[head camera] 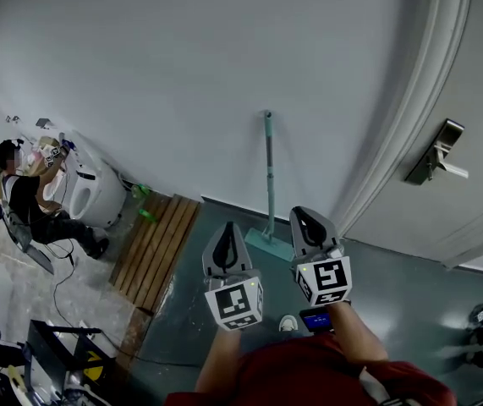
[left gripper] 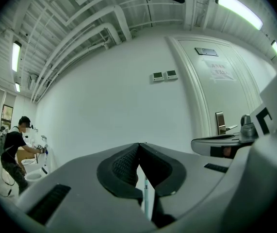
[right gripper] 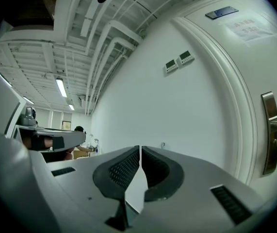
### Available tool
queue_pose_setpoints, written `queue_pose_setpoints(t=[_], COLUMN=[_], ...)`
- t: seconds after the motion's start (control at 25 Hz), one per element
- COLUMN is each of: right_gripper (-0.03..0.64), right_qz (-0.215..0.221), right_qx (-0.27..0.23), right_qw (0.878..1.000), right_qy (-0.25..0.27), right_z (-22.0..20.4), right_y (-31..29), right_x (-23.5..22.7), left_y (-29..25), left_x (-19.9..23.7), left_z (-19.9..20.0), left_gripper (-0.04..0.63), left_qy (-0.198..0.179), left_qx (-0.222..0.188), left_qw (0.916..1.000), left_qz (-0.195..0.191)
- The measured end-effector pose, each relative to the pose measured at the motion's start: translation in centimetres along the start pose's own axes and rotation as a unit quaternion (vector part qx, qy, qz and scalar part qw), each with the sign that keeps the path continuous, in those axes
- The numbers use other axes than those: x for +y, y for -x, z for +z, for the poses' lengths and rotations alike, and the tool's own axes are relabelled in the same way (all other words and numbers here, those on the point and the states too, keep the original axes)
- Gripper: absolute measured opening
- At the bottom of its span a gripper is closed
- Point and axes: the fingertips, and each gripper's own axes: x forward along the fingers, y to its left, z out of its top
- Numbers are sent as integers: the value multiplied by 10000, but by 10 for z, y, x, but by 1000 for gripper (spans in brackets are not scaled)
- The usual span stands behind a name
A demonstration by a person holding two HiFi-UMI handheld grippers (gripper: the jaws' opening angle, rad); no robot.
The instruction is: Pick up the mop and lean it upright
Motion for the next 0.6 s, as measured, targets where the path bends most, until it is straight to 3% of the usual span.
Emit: queue_pose_setpoints(t=[0.6], right_gripper=[18], right_qz=[-426], right_qx=[182], right_qw=[9985], right_qy=[303], right_z=[-12], right_y=[-121], right_x=[-35], left_y=[-131], left_x=[30], left_z=[-9], left_gripper=[13], left_qy=[2], left_qx=[-155], left_qw=[9990], left_qz=[-427])
